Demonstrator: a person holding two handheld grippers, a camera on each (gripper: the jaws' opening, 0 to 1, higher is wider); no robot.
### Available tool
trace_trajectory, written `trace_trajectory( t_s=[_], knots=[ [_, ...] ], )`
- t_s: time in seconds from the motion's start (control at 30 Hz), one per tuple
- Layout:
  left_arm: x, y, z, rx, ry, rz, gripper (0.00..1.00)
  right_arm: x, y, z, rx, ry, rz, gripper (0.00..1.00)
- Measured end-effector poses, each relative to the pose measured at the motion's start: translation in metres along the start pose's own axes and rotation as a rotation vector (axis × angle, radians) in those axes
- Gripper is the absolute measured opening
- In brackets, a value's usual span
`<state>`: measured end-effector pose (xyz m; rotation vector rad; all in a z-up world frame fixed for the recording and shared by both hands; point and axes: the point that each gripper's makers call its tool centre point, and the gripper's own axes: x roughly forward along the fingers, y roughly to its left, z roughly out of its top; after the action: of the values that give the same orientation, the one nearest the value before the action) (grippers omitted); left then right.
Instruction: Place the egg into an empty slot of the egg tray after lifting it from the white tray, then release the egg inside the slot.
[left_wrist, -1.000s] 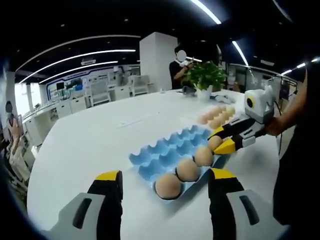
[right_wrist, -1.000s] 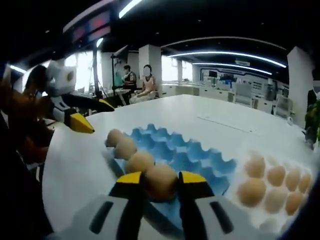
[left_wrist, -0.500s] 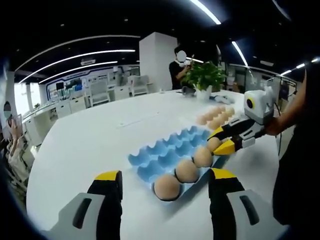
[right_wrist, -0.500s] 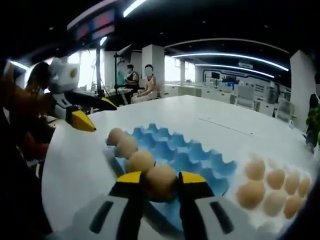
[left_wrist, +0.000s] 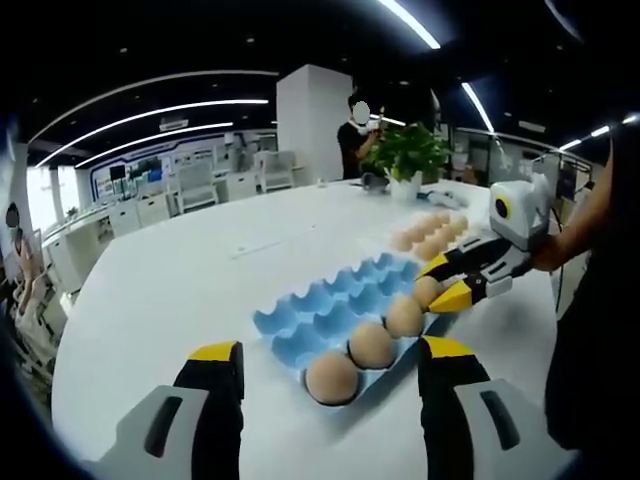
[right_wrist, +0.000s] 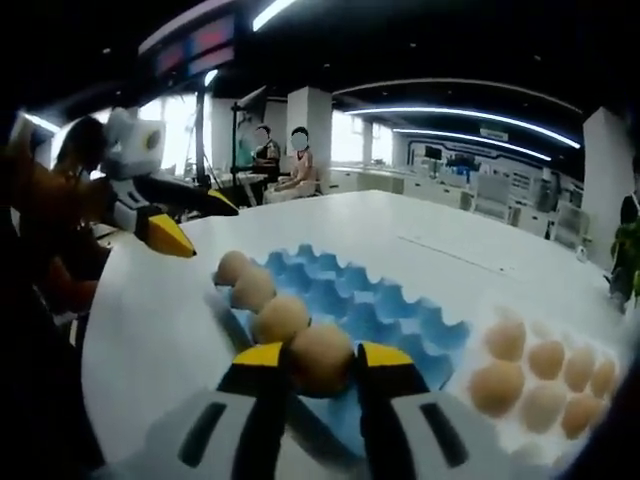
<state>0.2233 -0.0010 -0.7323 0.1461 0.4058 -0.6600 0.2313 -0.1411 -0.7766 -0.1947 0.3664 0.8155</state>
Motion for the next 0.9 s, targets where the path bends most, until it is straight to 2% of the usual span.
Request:
trace_trajectory(
  t_s=[0.2, 0.37, 0.47, 0.57, 0.63, 0.8, 0.9],
  knots=[
    [0.001, -0.001, 0.0, -0.013, -0.005, -0.003, 0.72, -0.012, -0.005, 0.004, 0.015, -0.031, -0.02, 0.28],
    [0.001, -0.001, 0.0, -0.013, -0.001, 0.0, 0.72, -0.028, -0.018, 0.009, 0.04, -0.055, -0.074, 0.27],
    [0.002, -0.001, 0.0, -0.013, -0.001, 0.0, 0.72, -0.043, -0.041, 0.008, 0.08, -0.071, -0.166, 0.27],
    [0.005, -0.003, -0.002, -0.007, 0.007, -0.003, 0.71, -0.059, -0.066, 0.0, 0.126, -0.067, -0.244, 0.27],
    [0.005, -0.005, -0.001, -0.008, 0.005, -0.008, 0.71, -0.076, -0.089, -0.012, 0.12, -0.027, -0.331, 0.27],
    [0.006, -0.005, 0.001, -0.012, 0.002, -0.007, 0.71, -0.125, -0.142, -0.029, 0.165, -0.033, -0.526, 0.27],
    [0.007, -0.004, 0.002, -0.024, -0.003, -0.007, 0.71, -0.16, -0.174, -0.042, 0.115, 0.01, -0.673, 0.27]
  ],
)
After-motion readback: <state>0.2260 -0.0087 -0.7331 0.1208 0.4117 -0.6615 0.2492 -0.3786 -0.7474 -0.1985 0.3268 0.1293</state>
